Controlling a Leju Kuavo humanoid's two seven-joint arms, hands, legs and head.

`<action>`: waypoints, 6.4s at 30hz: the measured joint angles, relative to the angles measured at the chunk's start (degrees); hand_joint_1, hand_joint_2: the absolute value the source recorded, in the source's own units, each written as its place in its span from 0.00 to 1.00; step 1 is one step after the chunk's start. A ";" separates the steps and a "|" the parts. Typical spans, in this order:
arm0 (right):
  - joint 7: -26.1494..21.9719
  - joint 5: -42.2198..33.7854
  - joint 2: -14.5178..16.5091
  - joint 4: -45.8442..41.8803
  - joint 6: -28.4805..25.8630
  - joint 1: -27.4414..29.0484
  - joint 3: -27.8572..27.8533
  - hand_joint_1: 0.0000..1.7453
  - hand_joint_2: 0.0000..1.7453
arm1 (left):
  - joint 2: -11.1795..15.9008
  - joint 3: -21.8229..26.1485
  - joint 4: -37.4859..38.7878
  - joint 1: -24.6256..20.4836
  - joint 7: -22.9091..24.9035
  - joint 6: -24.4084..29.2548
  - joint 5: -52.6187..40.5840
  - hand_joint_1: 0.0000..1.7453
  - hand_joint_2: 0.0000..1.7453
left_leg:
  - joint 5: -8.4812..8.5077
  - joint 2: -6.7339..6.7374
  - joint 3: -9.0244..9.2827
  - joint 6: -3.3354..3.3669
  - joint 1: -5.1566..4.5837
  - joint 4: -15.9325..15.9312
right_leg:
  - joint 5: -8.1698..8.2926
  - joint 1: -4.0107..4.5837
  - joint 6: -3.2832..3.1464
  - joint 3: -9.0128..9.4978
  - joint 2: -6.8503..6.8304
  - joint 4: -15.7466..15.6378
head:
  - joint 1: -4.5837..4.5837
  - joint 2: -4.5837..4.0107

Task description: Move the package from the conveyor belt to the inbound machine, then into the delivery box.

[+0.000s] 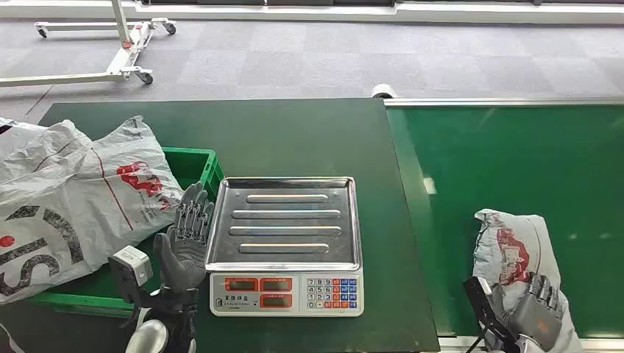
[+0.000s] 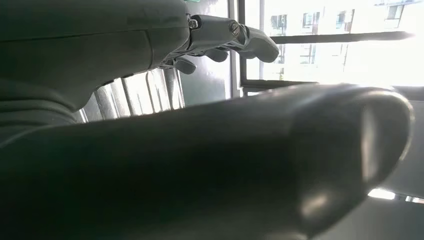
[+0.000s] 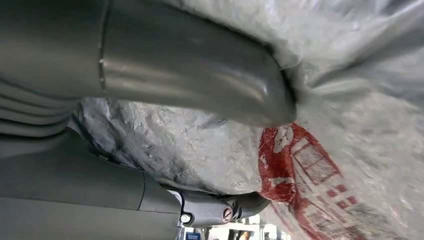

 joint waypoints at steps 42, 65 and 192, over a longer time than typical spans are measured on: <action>-12.53 -11.00 5.14 -75.26 2.79 10.67 27.33 1.00 1.00 | 0.66 -2.22 -0.19 -0.25 -2.63 0.83 1.03 0.00 0.00 | 0.03 0.06 -0.12 0.01 0.00 0.00 | 0.02 -0.02 0.00 -0.04 0.02 0.03 | 0.01 0.00; -21.23 -41.12 16.60 -32.14 24.23 -22.06 55.24 0.00 0.00 | -0.32 -3.26 6.92 -4.40 -4.75 2.36 2.12 0.00 0.00 | 0.40 0.04 -0.28 -0.17 0.07 -0.01 | 0.26 0.08 -0.19 -0.33 0.02 0.16 | 0.00 0.00; -26.35 -70.38 13.89 -72.23 33.47 22.68 5.23 0.00 0.00 | 5.90 2.77 -12.52 -3.89 -2.60 10.23 -14.33 0.00 0.00 | 0.14 0.29 -0.43 -0.04 -0.08 0.01 | 0.15 -0.07 -0.08 -0.57 0.23 0.13 | 0.01 0.00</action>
